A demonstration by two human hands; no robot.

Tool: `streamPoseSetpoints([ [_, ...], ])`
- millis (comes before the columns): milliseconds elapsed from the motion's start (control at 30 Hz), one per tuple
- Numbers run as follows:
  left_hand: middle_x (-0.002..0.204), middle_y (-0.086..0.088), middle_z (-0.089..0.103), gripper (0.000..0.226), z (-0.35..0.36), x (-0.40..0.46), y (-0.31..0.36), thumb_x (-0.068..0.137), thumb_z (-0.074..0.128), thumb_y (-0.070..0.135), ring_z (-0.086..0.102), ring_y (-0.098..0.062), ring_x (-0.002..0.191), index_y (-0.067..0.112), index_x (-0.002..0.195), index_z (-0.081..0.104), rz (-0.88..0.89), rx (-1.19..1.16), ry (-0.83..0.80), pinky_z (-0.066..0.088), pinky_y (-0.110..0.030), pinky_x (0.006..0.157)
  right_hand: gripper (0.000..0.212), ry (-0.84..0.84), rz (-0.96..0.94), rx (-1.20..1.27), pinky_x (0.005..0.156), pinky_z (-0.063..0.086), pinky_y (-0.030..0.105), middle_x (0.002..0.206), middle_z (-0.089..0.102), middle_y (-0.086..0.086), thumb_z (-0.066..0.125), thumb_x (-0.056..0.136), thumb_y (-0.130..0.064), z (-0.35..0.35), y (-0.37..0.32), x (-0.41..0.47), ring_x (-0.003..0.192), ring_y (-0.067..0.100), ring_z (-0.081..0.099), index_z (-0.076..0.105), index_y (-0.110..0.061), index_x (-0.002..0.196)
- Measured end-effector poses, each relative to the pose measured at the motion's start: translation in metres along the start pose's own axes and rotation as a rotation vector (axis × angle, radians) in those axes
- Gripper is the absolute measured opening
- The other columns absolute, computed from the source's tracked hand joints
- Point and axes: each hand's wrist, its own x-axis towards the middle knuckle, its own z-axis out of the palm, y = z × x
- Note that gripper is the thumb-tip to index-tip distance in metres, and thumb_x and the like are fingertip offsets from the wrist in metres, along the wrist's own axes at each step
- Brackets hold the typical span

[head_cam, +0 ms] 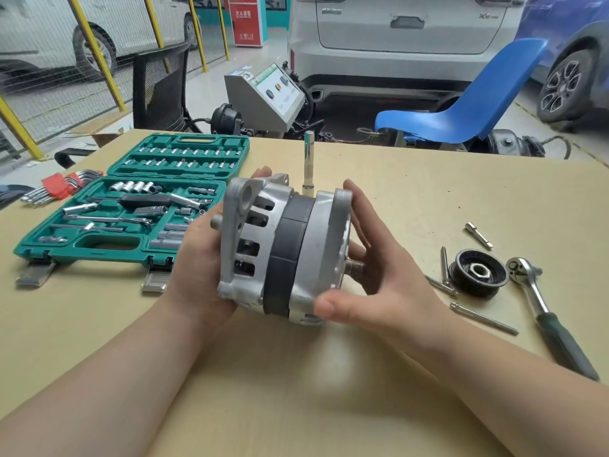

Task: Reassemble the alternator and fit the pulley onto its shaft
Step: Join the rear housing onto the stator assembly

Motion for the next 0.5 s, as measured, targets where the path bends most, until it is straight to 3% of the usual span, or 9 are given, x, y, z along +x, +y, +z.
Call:
streamPoseSetpoints([
  [67,0.108,0.004,0.07,0.109,-0.001,0.001,0.001,0.02,0.104,0.062,0.066,-0.015,0.098,0.025,0.118,0.074,-0.042,-0.051,0.045,0.06,-0.028,0.077,0.128,-0.011,-0.081,-0.12,0.119,0.04,0.049,0.174,0.02,-0.006,0.098,0.067,-0.034,-0.002,0.0,-0.001,0.156,0.025,0.032,0.015,-0.045,0.164],
  [100,0.113,0.003,0.062,0.105,0.003,0.001,0.003,0.029,0.106,0.057,0.058,-0.015,0.101,0.025,0.123,0.071,-0.073,-0.128,0.0,0.053,-0.029,0.081,0.129,-0.019,-0.139,-0.199,0.123,0.037,0.044,0.176,0.006,-0.005,0.099,0.067,-0.032,-0.004,0.0,-0.001,0.161,0.027,0.018,0.015,-0.04,0.166],
  [167,0.112,-0.001,0.051,0.07,0.01,0.0,0.004,0.061,0.101,0.045,0.049,-0.017,0.099,0.024,0.119,0.068,-0.116,-0.257,-0.101,0.047,-0.031,0.082,0.13,-0.029,-0.251,-0.351,0.127,0.025,0.033,0.176,-0.009,0.0,0.1,0.068,-0.028,-0.006,0.0,0.0,0.163,0.022,-0.001,0.016,-0.028,0.167],
  [233,0.111,-0.007,0.06,0.034,0.015,0.001,0.003,0.094,0.074,0.041,0.061,-0.024,0.098,0.019,0.118,0.065,-0.104,-0.198,-0.079,0.057,-0.036,0.078,0.132,-0.032,-0.279,-0.399,0.129,0.023,0.04,0.175,-0.012,0.0,0.1,0.068,-0.028,-0.009,0.0,0.0,0.163,0.019,-0.003,0.013,-0.027,0.167],
  [267,0.11,-0.01,0.067,0.032,0.016,0.001,0.002,0.101,0.06,0.04,0.069,-0.025,0.097,0.016,0.122,0.065,-0.079,-0.171,-0.064,0.062,-0.036,0.076,0.133,-0.037,-0.274,-0.395,0.128,0.027,0.041,0.175,-0.013,-0.003,0.1,0.068,-0.029,-0.01,0.0,0.001,0.162,0.017,-0.003,0.011,-0.03,0.167],
  [333,0.116,-0.011,0.073,0.043,0.018,0.0,0.002,0.102,0.048,0.04,0.076,-0.024,0.102,0.013,0.131,0.063,-0.046,-0.177,-0.045,0.065,-0.036,0.08,0.137,-0.062,-0.246,-0.379,0.121,0.034,0.025,0.175,-0.016,-0.007,0.1,0.066,-0.033,-0.012,-0.001,0.002,0.161,0.011,-0.005,0.007,-0.037,0.166],
  [400,0.138,-0.01,0.058,0.048,0.018,0.0,0.003,0.1,0.048,0.04,0.061,-0.027,0.127,0.017,0.14,0.063,-0.029,-0.168,-0.034,0.057,-0.045,0.107,0.14,-0.076,-0.198,-0.35,0.115,0.035,0.014,0.174,-0.018,-0.011,0.1,0.063,-0.038,-0.012,-0.004,0.003,0.16,0.006,-0.008,0.003,-0.047,0.164],
  [467,0.146,-0.007,0.033,0.055,0.019,0.0,0.003,0.1,0.049,0.04,0.034,-0.031,0.137,0.017,0.15,0.058,-0.034,-0.149,-0.01,0.035,-0.05,0.119,0.14,-0.085,-0.169,-0.322,0.118,0.037,0.021,0.173,-0.017,-0.016,0.099,0.06,-0.044,-0.012,-0.006,0.003,0.161,0.008,-0.009,0.002,-0.056,0.161],
  [500,0.146,-0.006,0.032,0.059,0.019,0.0,0.003,0.099,0.052,0.04,0.031,-0.032,0.137,0.015,0.153,0.055,-0.032,-0.146,-0.014,0.032,-0.05,0.12,0.14,-0.089,-0.16,-0.314,0.12,0.038,0.029,0.172,-0.017,-0.02,0.098,0.059,-0.047,-0.012,-0.006,0.002,0.161,0.011,-0.007,0.002,-0.059,0.16],
])
